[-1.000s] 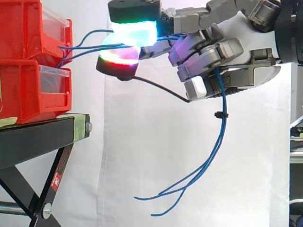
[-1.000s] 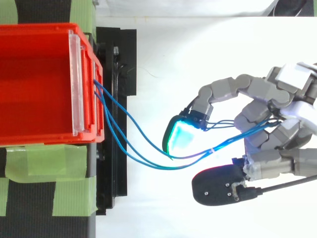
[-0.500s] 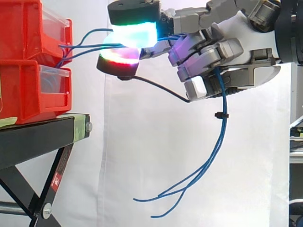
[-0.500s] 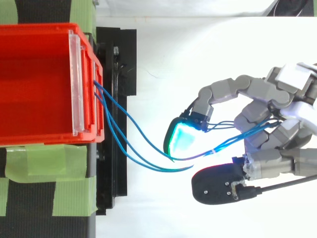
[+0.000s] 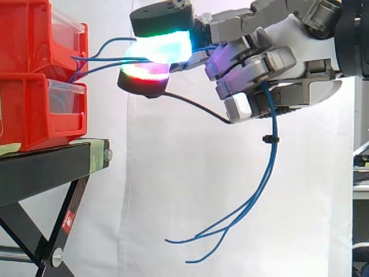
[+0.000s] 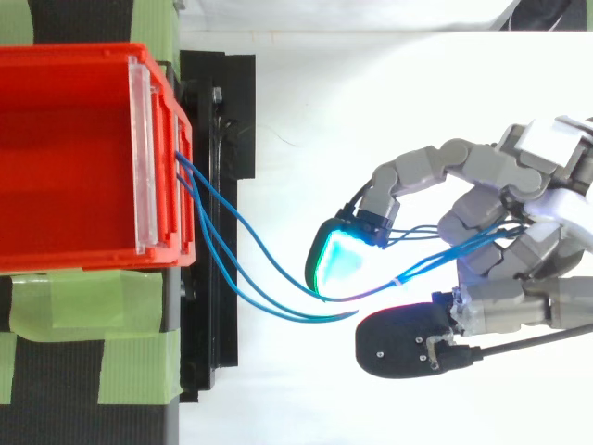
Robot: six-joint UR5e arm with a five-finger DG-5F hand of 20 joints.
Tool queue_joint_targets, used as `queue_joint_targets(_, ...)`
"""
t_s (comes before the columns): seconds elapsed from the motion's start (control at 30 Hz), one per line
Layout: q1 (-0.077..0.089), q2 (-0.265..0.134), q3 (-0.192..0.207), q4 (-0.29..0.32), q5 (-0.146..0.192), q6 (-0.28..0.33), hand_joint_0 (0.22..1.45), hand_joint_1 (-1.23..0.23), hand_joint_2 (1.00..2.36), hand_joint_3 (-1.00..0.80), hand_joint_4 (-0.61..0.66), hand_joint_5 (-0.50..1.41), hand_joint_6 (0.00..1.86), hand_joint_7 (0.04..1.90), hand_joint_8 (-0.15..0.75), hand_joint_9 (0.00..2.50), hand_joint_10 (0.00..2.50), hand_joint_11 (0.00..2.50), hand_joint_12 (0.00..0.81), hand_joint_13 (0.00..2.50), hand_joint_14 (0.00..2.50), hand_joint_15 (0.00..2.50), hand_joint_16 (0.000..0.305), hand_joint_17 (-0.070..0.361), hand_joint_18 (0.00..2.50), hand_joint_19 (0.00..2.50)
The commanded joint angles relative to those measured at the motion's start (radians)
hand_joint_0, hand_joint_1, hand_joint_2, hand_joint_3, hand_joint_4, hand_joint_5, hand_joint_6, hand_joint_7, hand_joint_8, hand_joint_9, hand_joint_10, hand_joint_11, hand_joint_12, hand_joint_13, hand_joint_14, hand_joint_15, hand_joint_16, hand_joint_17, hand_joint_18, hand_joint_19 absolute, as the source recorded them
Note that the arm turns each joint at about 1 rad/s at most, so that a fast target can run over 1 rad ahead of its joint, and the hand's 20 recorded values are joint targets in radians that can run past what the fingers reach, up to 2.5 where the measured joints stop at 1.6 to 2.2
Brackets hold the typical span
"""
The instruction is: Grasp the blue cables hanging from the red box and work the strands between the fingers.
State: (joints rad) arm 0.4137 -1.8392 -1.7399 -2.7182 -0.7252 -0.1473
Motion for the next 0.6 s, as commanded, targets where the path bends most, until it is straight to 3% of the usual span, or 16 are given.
queue_joint_targets(0.0, 0.0, 0.0, 0.0, 0.0, 0.0, 0.0, 1.23, -0.7, 1.01, -0.09, 0.21, 0.2, 0.85, 0.93, 0.492, 1.27, 2.5, 2.46, 0.646, 1.79, 2.5, 1.41, 0.248, 0.186, 2.42, 0.51)
queue_joint_targets(0.13, 0.0, 0.0, 0.0, 0.0, 0.0, 0.0, 1.24, -0.71, 1.01, -0.12, 0.2, 0.21, 0.79, 0.96, 0.492, 1.27, 2.5, 2.46, 0.646, 1.79, 2.5, 1.41, 0.248, 0.186, 2.42, 0.51)
queue_joint_targets(0.3, -0.001, 0.0, -0.001, 0.0, 0.0, 0.0, 1.32, -0.71, 1.0, 0.18, 0.14, 0.26, 0.7, 1.0, 0.492, 1.27, 2.5, 2.46, 0.646, 1.79, 2.5, 1.41, 0.248, 0.186, 2.42, 0.51)
queue_joint_targets(0.43, 0.0, 0.0, 0.0, 0.0, 0.0, 0.0, 1.34, -0.72, 1.0, 0.16, 0.11, 0.26, 0.63, 1.04, 0.492, 1.27, 2.5, 2.46, 0.646, 1.79, 2.5, 1.41, 0.248, 0.186, 2.42, 0.51)
queue_joint_targets(0.57, 0.0, 0.0, 0.0, 0.0, 0.0, 0.0, 1.27, -0.75, 1.01, 0.1, 0.14, 0.24, 0.58, 1.05, 0.492, 1.27, 2.5, 2.46, 0.646, 1.79, 2.5, 1.41, 0.248, 0.186, 2.42, 0.51)
